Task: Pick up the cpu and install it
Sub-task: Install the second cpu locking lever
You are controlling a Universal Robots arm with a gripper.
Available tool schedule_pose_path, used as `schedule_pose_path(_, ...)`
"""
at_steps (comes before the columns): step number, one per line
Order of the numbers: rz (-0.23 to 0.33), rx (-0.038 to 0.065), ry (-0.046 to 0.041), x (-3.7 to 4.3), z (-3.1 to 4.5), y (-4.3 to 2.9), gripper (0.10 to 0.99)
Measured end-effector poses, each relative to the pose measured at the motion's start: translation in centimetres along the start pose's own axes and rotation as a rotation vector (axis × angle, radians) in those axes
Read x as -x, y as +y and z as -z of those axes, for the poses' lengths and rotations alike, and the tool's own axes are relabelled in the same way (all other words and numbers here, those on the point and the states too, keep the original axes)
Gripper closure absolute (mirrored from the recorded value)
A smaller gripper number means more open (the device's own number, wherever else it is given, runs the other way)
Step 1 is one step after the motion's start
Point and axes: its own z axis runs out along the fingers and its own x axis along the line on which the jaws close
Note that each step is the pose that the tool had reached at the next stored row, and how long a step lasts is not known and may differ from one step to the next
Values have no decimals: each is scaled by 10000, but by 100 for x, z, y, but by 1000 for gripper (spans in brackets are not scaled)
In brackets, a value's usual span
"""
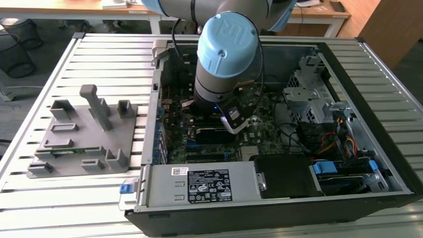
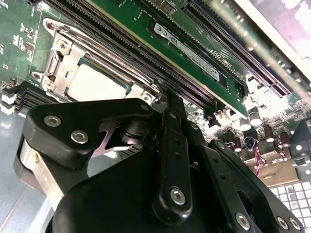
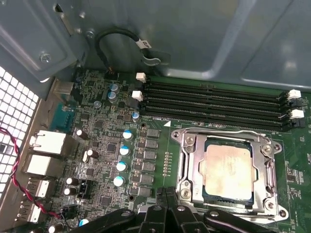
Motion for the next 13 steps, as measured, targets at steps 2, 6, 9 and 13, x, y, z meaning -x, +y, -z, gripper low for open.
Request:
schedule_pose_path(2, 0, 1, -1, -3, 10, 4, 980)
schedule_pose_path(6, 1, 4, -2, -4, 11, 6, 980)
schedule_pose_path(9, 0, 0, 0, -4, 9, 4, 980)
schedule_pose_path(13, -1, 0, 0, -4, 0, 1, 980)
